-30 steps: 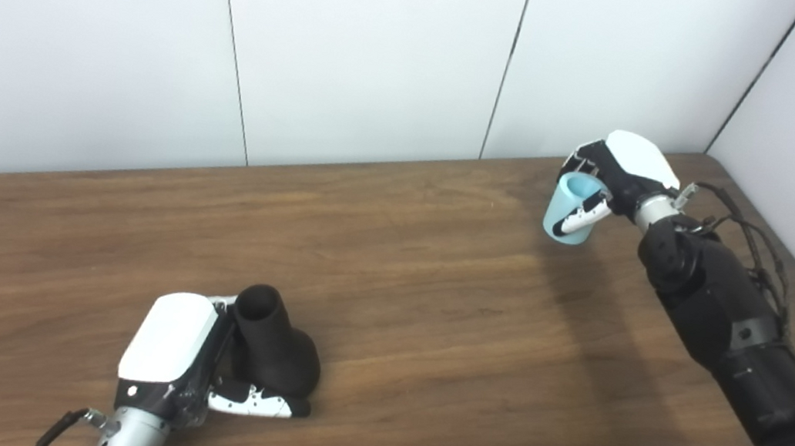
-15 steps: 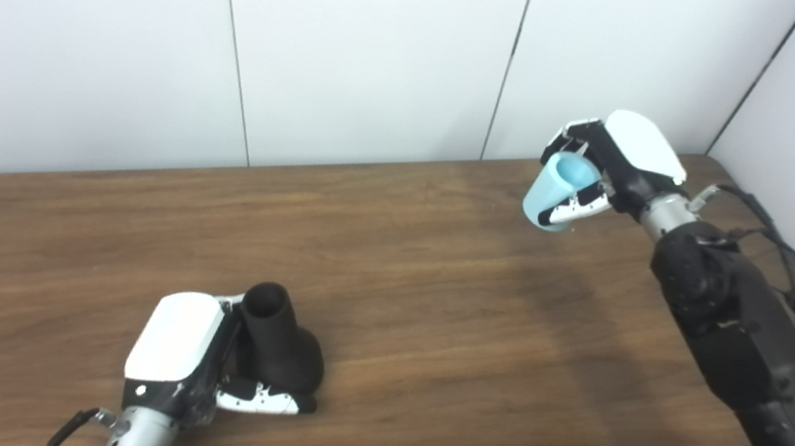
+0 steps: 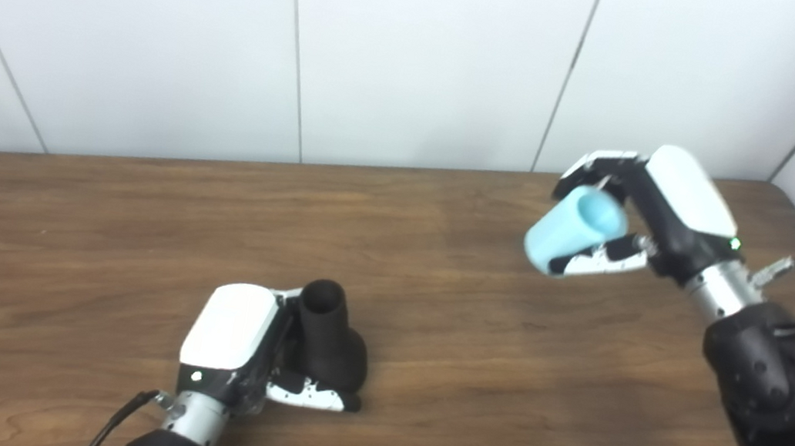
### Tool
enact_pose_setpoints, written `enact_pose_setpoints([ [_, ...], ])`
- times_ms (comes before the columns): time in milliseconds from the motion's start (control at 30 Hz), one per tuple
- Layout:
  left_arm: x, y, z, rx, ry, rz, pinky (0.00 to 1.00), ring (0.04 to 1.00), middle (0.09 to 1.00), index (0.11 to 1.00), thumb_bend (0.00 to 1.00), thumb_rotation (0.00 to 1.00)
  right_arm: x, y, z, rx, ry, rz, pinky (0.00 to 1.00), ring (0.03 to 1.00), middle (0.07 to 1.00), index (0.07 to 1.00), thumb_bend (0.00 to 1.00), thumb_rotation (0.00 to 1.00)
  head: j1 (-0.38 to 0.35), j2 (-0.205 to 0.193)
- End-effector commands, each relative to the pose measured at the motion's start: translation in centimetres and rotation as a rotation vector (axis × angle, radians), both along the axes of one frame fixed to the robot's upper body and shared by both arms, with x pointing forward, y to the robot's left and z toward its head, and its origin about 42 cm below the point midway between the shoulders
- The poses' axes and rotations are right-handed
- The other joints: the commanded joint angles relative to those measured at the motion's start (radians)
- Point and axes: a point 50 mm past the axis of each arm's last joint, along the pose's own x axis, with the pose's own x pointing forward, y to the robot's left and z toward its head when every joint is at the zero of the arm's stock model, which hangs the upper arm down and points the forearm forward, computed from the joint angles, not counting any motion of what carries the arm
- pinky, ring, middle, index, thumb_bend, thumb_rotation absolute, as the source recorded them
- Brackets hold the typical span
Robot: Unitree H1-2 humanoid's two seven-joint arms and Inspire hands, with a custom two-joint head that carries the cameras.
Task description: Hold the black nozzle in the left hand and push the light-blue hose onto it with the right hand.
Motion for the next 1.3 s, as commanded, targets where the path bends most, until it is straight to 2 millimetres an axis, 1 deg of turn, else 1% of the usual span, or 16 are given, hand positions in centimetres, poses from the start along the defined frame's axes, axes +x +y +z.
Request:
enact_pose_setpoints([
  [0, -1.7, -1.4, -2.3, 0.032, 0.133, -0.061, 0.46, 0.533, 0.442, 0.509, 0.52, 0.00, -0.5, 0.5, 1.4, -0.004, -0.071, 0.043, 0.38, 0.397, 0.514, 0.530, 0.50, 0.00, 0.008, 0.003],
  [67, -1.8, -1.5, -2.3, 0.033, 0.131, -0.060, 0.44, 0.511, 0.427, 0.512, 0.52, 0.00, -0.8, 1.3, 1.3, -0.004, -0.089, 0.089, 0.36, 0.397, 0.515, 0.529, 0.50, 0.00, 0.018, 0.006],
  [200, -1.8, -1.9, -2.2, 0.028, 0.130, -0.063, 0.40, 0.466, 0.402, 0.510, 0.52, 0.00, -2.0, 3.5, 1.5, 0.028, -0.085, 0.170, 0.34, 0.401, 0.516, 0.514, 0.50, 0.00, 0.044, 0.010],
  [300, -1.8, -2.2, -2.2, 0.031, 0.138, -0.061, 0.40, 0.470, 0.404, 0.511, 0.52, 0.00, -2.6, 4.8, 1.8, 0.059, -0.074, 0.216, 0.34, 0.404, 0.501, 0.499, 0.50, 0.00, 0.061, 0.013],
  [367, -1.8, -2.4, -2.1, 0.036, 0.143, -0.062, 0.38, 0.457, 0.401, 0.510, 0.52, 0.00, -3.0, 5.6, 1.9, 0.061, -0.090, 0.243, 0.34, 0.403, 0.501, 0.494, 0.50, 0.00, 0.070, 0.014],
  [467, -1.8, -2.7, -2.1, 0.036, 0.154, -0.059, 0.35, 0.437, 0.397, 0.506, 0.52, 0.00, -3.4, 6.9, 2.0, 0.068, -0.096, 0.262, 0.33, 0.403, 0.521, 0.494, 0.50, 0.00, 0.079, 0.015],
  [600, -1.8, -3.0, -2.0, 0.040, 0.167, -0.061, 0.35, 0.439, 0.396, 0.501, 0.52, 0.00, -4.0, 8.4, 2.0, 0.115, -0.091, 0.294, 0.32, 0.408, 0.526, 0.488, 0.50, 0.00, 0.088, 0.018],
  [933, -1.8, -3.7, -1.6, 0.069, 0.188, -0.066, 0.41, 0.486, 0.420, 0.495, 0.52, 0.00, -4.0, 10.4, 2.2, 0.197, -0.082, 0.323, 0.35, 0.403, 0.495, 0.496, 0.50, 0.00, 0.108, 0.019],
  [1033, -1.7, -3.8, -1.7, 0.069, 0.187, -0.067, 0.41, 0.492, 0.425, 0.495, 0.52, 0.00, -3.9, 10.7, 2.2, 0.211, -0.091, 0.335, 0.36, 0.402, 0.495, 0.496, 0.50, 0.00, 0.113, 0.019],
  [1133, -1.7, -4.0, -1.7, 0.070, 0.186, -0.068, 0.42, 0.494, 0.428, 0.494, 0.52, 0.00, -3.8, 10.8, 2.1, 0.229, -0.091, 0.343, 0.34, 0.408, 0.510, 0.502, 0.50, 0.00, 0.118, 0.017],
  [1200, -1.7, -4.1, -1.7, 0.069, 0.188, -0.068, 0.43, 0.510, 0.448, 0.493, 0.52, 0.00, -3.8, 10.9, 2.0, 0.237, -0.086, 0.344, 0.34, 0.409, 0.517, 0.505, 0.50, 0.00, 0.122, 0.017],
  [1267, -1.8, -4.2, -1.7, 0.066, 0.186, -0.068, 0.43, 0.502, 0.435, 0.494, 0.52, 0.00, -3.7, 11.0, 2.0, 0.251, -0.083, 0.347, 0.33, 0.409, 0.519, 0.507, 0.50, 0.00, 0.125, 0.017],
])
